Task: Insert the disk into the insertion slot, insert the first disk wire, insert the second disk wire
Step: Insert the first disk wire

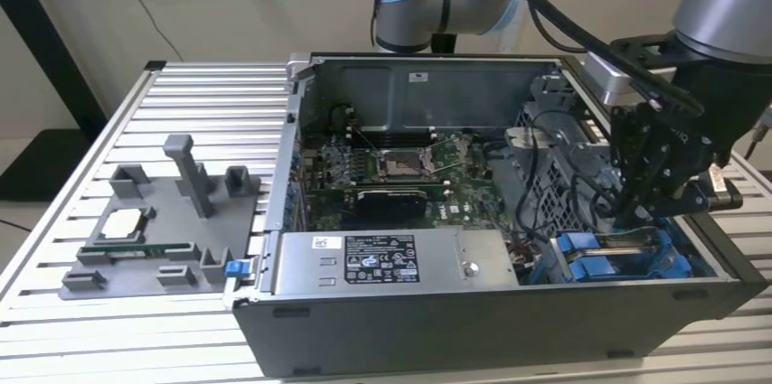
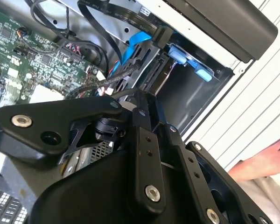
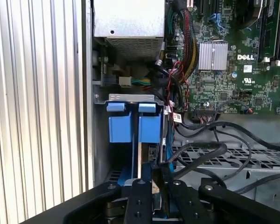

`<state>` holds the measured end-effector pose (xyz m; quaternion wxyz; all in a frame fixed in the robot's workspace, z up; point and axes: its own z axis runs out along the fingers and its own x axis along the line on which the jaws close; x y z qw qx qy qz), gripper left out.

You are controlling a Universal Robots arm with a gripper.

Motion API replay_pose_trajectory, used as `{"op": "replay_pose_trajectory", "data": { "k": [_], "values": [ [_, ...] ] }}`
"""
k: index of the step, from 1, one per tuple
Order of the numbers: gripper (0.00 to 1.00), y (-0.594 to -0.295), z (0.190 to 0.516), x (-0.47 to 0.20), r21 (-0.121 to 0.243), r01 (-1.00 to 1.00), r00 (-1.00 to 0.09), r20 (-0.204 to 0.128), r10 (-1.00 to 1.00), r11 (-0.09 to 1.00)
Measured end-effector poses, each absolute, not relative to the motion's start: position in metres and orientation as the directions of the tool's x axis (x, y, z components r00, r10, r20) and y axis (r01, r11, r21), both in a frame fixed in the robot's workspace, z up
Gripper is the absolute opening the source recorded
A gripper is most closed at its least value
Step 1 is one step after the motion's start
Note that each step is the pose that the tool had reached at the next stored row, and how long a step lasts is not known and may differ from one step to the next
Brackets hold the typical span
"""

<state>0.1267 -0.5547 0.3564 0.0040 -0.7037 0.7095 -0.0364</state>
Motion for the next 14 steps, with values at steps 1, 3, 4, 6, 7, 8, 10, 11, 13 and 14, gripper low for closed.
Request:
{"op": "replay_pose_trajectory", "data": {
  "k": [1,3,4,6,7,8,10,11,13,14],
  "values": [
    [0.0,-0.556,0.356,0.127,-0.057,-0.998,-0.009,0.045,-0.999,0.007],
    [0.0,-0.557,0.356,0.127,-0.058,-0.998,-0.009,0.041,-0.999,0.007],
    [0.0,-0.559,0.355,0.127,-0.058,-0.998,-0.01,0.037,-0.999,0.007],
    [0.0,-0.561,0.355,0.128,-0.058,-0.998,-0.009,0.028,-1.0,0.008],
    [0.0,-0.562,0.354,0.129,-0.058,-0.998,-0.009,0.023,-1.0,0.008],
    [0.0,-0.563,0.354,0.13,-0.058,-0.998,-0.009,0.015,-1.0,0.009],
    [0.0,-0.565,0.353,0.132,-0.057,-0.998,-0.009,-0.005,-1.0,0.01],
    [0.0,-0.565,0.353,0.133,-0.057,-0.998,-0.01,-0.014,-1.0,0.01],
    [0.0,-0.567,0.352,0.136,-0.057,-0.998,-0.01,-0.028,-1.0,0.011],
    [0.0,-0.569,0.351,0.138,-0.057,-0.998,-0.009,-0.034,-0.999,0.011]
  ]
}}
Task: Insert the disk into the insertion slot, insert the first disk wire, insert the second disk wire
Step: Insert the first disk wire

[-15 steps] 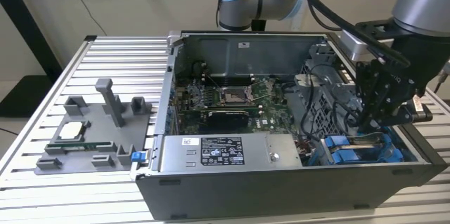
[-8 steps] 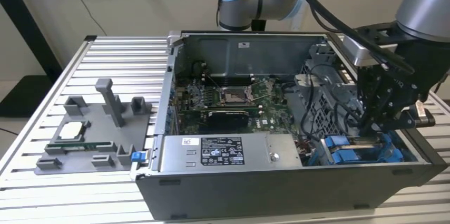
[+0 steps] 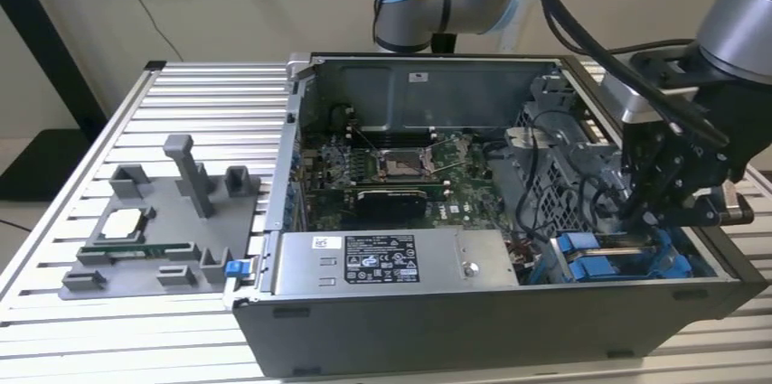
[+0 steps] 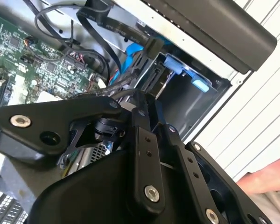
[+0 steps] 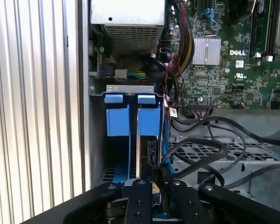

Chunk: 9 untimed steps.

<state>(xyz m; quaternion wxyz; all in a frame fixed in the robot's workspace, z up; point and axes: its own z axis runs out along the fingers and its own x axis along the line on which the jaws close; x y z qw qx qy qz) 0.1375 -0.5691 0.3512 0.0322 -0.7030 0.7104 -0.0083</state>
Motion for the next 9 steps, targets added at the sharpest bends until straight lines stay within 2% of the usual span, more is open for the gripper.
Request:
{"op": "replay_pose_trajectory", "data": {
  "k": [9],
  "values": [
    [0.0,-0.5718,0.3419,0.14,-0.061,-0.998,-0.003,-0.056,-0.998,0.007]
  ]
}}
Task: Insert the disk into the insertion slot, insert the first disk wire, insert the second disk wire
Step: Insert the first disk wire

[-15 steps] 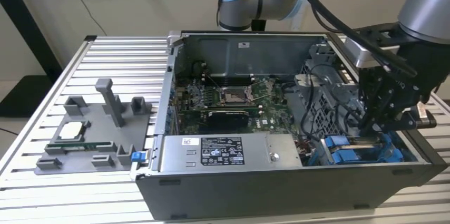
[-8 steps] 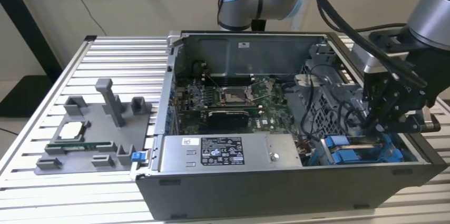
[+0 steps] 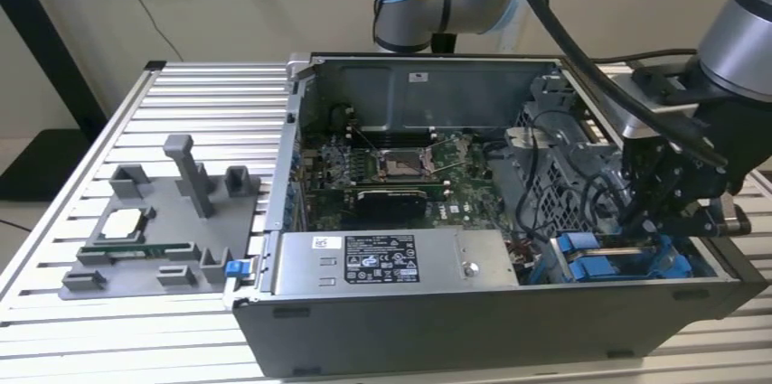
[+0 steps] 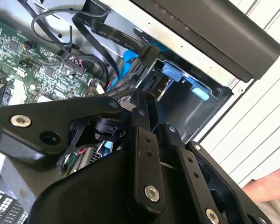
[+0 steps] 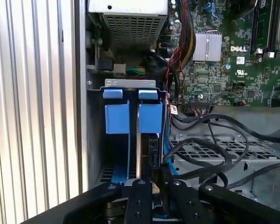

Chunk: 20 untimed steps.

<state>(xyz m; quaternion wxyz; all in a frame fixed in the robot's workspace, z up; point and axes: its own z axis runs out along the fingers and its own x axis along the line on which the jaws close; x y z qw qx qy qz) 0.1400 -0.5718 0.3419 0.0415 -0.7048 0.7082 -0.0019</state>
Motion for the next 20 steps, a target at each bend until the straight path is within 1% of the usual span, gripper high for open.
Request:
{"op": "replay_pose_trajectory", "data": {
  "k": [5,20],
  "values": [
    [0.0,-0.5723,0.3404,0.1437,-0.063,-0.998,0.004,-0.073,-0.997,0.001],
    [0.0,-0.5737,0.3357,0.1478,-0.063,-0.998,-0.007,-0.077,-0.997,0.012]
  ]
}}
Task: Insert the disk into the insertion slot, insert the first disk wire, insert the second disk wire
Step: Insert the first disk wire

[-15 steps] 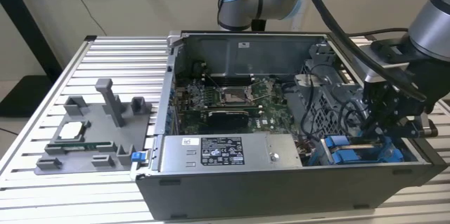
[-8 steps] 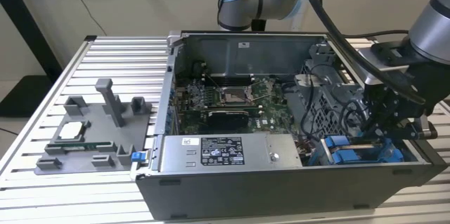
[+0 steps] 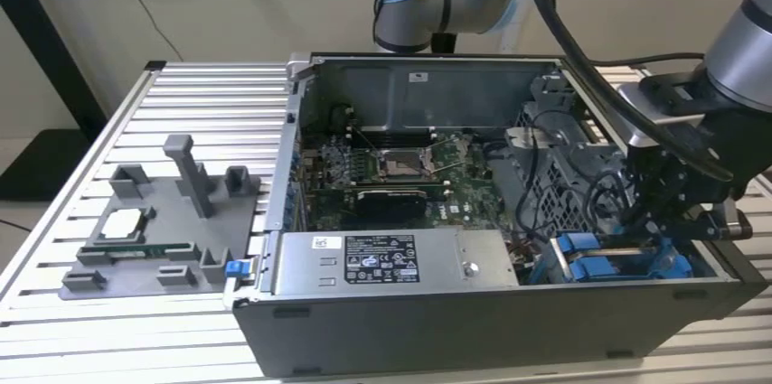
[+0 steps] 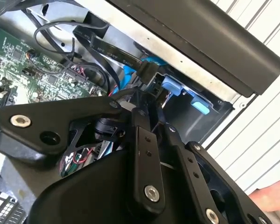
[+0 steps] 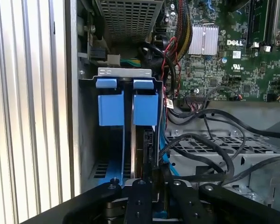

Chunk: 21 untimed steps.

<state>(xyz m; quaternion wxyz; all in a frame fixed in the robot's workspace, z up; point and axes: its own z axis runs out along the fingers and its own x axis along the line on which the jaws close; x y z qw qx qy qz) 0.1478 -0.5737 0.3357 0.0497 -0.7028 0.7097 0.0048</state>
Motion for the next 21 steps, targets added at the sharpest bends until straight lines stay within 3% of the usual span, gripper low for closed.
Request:
{"op": "replay_pose_trajectory", "data": {
  "k": [11,21],
  "values": [
    [0.0,-0.5756,0.3405,0.146,-0.064,-0.998,-0.018,-0.075,-0.997,0.023],
    [0.0,-0.5756,0.3389,0.1396,-0.101,-0.995,-0.016,-0.069,-0.997,0.023]
  ]
}}
